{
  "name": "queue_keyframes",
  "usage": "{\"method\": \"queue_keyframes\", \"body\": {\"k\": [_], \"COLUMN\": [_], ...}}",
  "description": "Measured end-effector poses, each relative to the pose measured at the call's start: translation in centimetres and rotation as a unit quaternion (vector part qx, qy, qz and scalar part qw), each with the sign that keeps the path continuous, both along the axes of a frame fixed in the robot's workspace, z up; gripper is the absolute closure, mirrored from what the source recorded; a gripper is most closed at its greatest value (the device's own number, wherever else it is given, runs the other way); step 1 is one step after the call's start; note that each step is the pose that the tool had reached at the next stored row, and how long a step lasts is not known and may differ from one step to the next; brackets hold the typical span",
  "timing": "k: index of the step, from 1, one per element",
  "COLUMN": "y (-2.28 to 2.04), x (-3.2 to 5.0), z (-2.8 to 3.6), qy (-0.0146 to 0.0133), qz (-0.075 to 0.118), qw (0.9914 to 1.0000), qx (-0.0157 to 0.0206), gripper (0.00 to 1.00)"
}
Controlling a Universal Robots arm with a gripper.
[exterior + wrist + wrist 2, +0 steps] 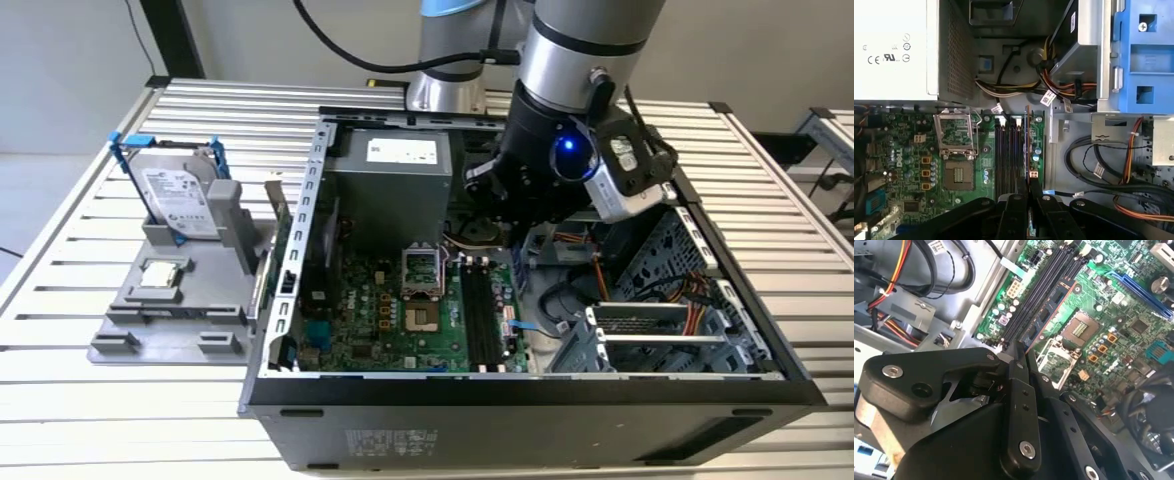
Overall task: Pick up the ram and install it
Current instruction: 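Insert the ram into the slot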
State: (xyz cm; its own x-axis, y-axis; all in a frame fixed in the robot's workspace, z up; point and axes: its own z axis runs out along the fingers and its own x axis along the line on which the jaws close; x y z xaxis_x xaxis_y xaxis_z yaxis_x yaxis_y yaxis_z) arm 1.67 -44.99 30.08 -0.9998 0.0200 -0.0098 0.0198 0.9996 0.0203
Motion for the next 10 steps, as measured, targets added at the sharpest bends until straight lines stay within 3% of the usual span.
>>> {"method": "queue_keyframes", "body": {"k": [6, 10], "y": [-0.22, -0.84], "x": [0.03, 0.29], "z": [-1.1, -1.82], "qy": [-0.0012, -0.0015], "qz": [-0.016, -0.018], "qw": [0.99987, 0.99984], "qx": [0.0, 0.0], "gripper": [1.0, 1.0]}}
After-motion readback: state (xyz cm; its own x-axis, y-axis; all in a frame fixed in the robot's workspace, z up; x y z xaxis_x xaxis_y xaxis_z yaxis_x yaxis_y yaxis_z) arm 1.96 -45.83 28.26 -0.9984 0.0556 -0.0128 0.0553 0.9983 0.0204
